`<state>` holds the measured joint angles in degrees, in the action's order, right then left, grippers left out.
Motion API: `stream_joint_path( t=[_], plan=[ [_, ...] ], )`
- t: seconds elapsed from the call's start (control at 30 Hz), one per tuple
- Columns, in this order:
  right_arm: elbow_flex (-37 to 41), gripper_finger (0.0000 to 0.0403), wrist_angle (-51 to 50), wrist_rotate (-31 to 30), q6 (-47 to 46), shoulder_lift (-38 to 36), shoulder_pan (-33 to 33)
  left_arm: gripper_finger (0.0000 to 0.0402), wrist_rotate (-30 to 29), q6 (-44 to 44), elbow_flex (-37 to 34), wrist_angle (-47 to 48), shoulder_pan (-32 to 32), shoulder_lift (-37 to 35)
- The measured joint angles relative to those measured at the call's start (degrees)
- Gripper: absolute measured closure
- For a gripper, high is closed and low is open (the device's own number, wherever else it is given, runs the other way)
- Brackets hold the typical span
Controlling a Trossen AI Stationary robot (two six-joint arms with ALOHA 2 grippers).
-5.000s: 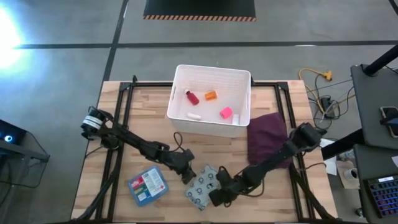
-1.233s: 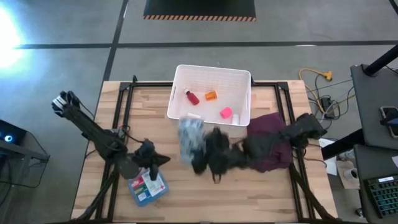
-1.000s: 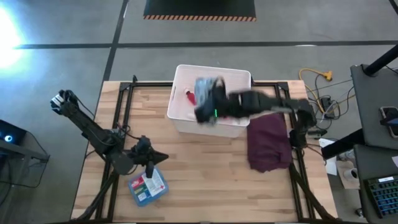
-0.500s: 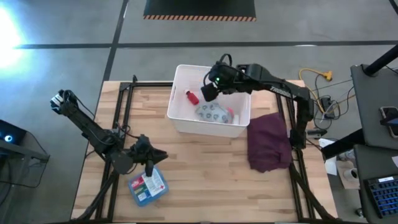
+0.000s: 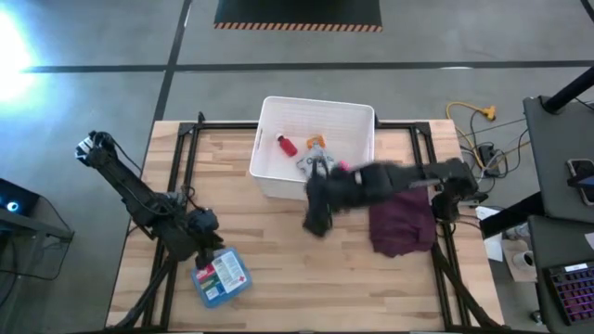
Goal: Pick & place medical supplies in basket/bin
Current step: Put the blue medicine kit into the white container
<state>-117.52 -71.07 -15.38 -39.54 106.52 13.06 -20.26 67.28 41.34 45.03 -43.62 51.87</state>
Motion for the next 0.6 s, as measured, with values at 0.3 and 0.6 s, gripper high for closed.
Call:
stream_joint_path(
  t=[0.3, 0.6],
  plan=[
    [15.92, 0.0206, 22.72, 1.98, -22.08, 0.17, 11.38, 0.0397, 13.75, 2.46, -1.36, 10.78, -0.35, 0.51],
    [31.24, 0.0267, 61.88, 8.67, -36.65, 5.25, 12.54, 0.0401, 21.39, 11.87, -9.07, 10.57, -1.66, 3.30]
  ],
)
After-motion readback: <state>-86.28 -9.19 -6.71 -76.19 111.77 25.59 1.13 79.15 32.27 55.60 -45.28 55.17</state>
